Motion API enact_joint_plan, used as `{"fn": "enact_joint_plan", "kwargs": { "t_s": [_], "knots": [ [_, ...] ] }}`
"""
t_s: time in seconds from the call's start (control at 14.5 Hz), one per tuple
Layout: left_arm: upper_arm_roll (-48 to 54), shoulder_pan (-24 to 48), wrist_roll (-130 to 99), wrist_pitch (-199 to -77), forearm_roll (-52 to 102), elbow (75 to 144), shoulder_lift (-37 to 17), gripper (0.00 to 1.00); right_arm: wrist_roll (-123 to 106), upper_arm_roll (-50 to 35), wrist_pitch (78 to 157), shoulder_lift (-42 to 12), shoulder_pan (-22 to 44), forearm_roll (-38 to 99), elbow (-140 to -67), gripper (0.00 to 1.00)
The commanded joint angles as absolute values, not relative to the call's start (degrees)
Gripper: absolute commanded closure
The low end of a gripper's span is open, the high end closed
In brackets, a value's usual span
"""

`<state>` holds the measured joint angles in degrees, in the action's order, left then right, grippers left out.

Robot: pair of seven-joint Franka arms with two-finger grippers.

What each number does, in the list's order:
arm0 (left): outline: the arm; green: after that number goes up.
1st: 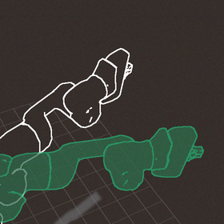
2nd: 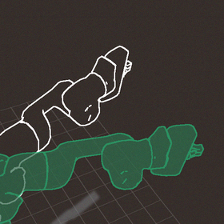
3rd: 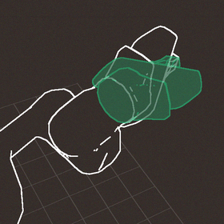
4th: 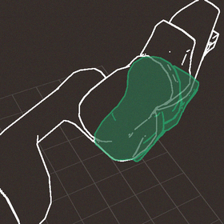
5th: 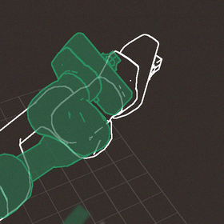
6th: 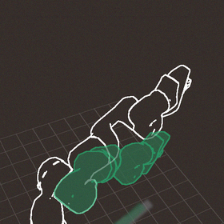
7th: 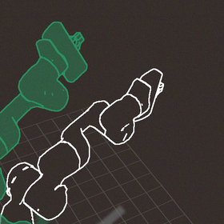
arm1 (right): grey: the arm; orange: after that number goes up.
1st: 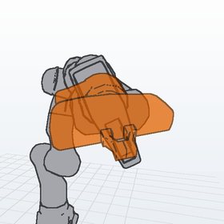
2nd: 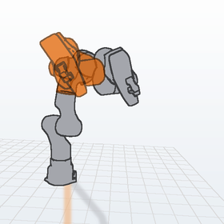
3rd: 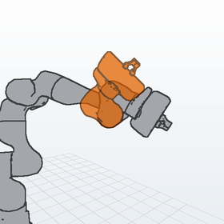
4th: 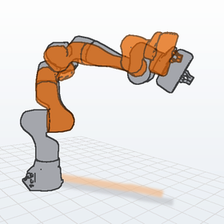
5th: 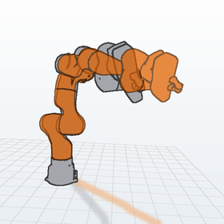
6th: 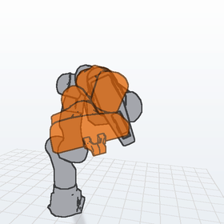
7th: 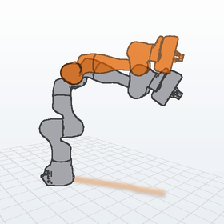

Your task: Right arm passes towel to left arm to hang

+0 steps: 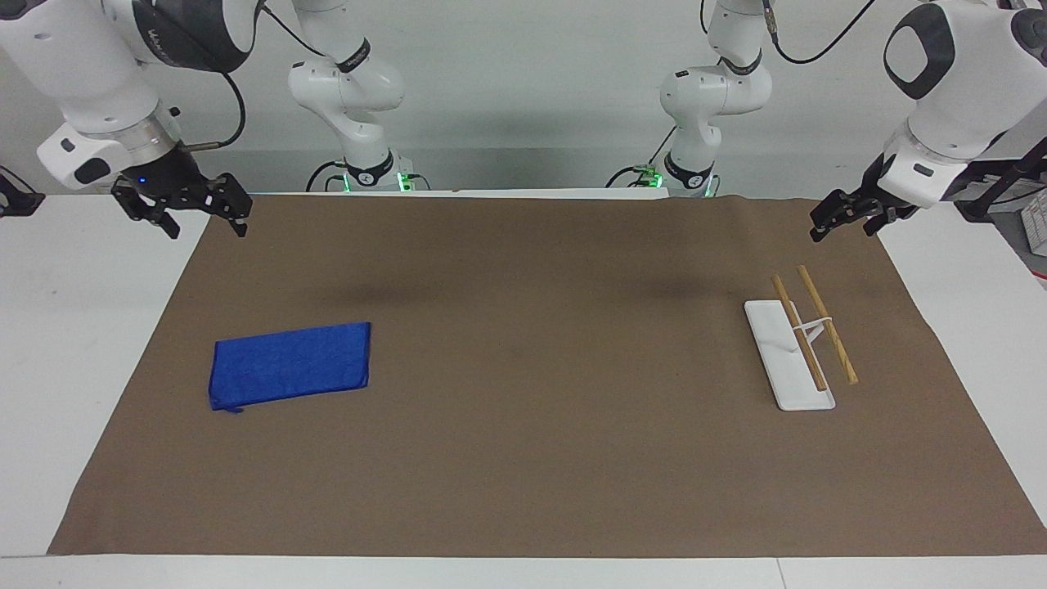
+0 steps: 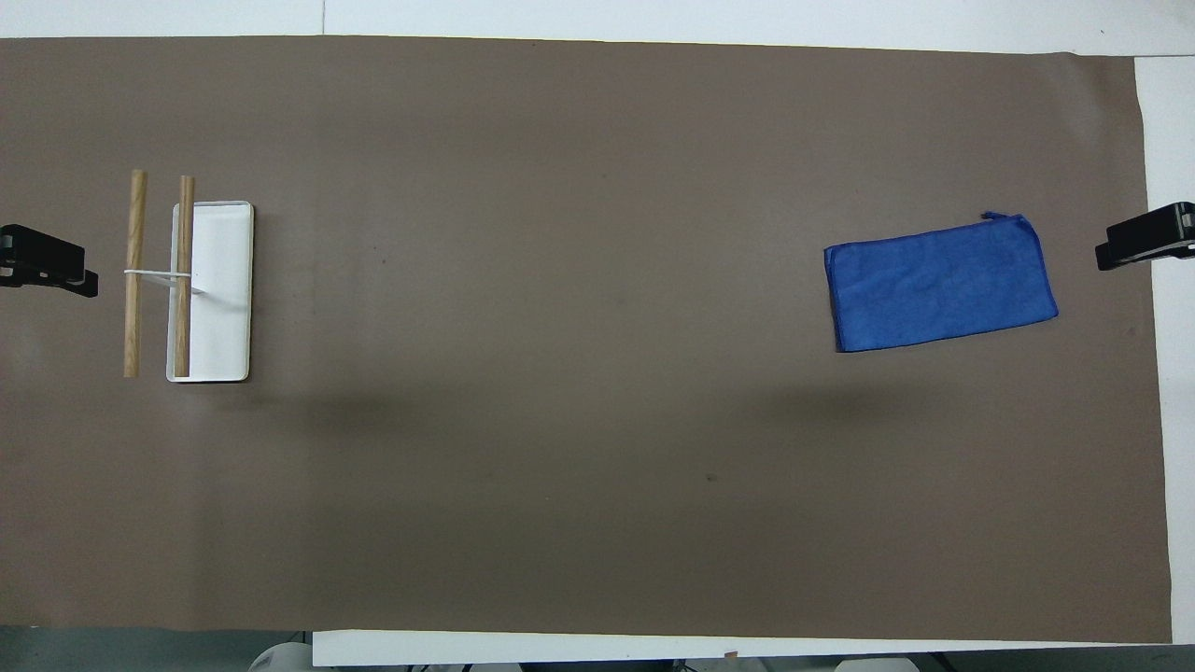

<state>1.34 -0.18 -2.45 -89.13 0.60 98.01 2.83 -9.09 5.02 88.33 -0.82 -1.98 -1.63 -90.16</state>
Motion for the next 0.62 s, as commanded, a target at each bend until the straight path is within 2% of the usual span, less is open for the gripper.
{"fn": "enact_joint_plan", "kwargs": {
  "t_s": [0.0,0.28,0.55],
  "knots": [
    [1.9,-0.8,-1.8,-88.6,-0.2,98.8,3.7,0.00,-9.0,4.6,87.5,-1.2,-2.7,-2.5,-89.2,0.00],
    [1.9,-0.8,-1.8,-88.6,-0.2,98.8,3.7,0.00,-8.8,4.1,90.4,-1.1,-2.5,-2.5,-91.0,0.00],
    [1.9,-0.8,-1.8,-88.6,-0.2,98.8,3.7,0.00,-9.4,4.4,102.2,-1.1,-2.7,-1.5,-101.8,0.00]
  ]
}}
